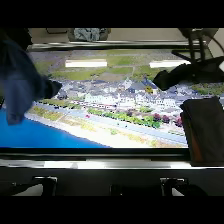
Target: Fold the shirts.
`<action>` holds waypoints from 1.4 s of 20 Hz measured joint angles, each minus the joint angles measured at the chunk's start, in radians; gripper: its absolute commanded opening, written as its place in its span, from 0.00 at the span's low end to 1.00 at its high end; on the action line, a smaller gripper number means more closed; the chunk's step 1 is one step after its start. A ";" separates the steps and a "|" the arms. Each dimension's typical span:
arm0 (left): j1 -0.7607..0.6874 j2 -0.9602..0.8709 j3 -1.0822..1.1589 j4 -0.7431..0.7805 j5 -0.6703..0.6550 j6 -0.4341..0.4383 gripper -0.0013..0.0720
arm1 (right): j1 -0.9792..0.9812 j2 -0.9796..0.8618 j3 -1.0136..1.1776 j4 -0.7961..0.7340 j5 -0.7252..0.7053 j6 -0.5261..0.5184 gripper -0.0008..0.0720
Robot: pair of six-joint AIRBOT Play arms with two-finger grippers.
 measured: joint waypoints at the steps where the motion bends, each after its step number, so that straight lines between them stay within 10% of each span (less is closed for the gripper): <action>1: -0.074 0.050 -0.054 0.000 -0.038 0.009 0.05 | 0.000 0.037 0.002 -0.020 0.020 -0.001 0.88; 8: -0.634 0.196 -0.567 -0.006 -0.040 -0.023 0.05 | 0.000 0.207 0.006 -0.206 0.224 -0.001 0.87; 9: -0.702 0.185 -0.639 -0.005 -0.004 -0.058 0.13 | 0.000 0.215 0.006 -0.221 0.248 -0.001 0.87; 11: -0.808 0.151 -0.731 -0.005 0.075 -0.145 1.00 | 0.000 0.224 0.006 -0.243 0.286 -0.007 0.87; 15: -0.882 0.123 -0.718 0.032 0.106 -0.237 1.00 | 0.000 0.202 0.005 -0.265 0.315 -0.042 0.88; 21: -0.554 0.130 -0.530 0.291 -0.153 -0.228 1.00 | -0.001 0.109 -0.063 -0.206 0.309 -0.104 0.96; 28: 0.038 -0.026 -0.492 0.230 -0.241 -0.196 1.00 | 0.000 0.010 -0.345 0.072 0.215 -0.154 0.98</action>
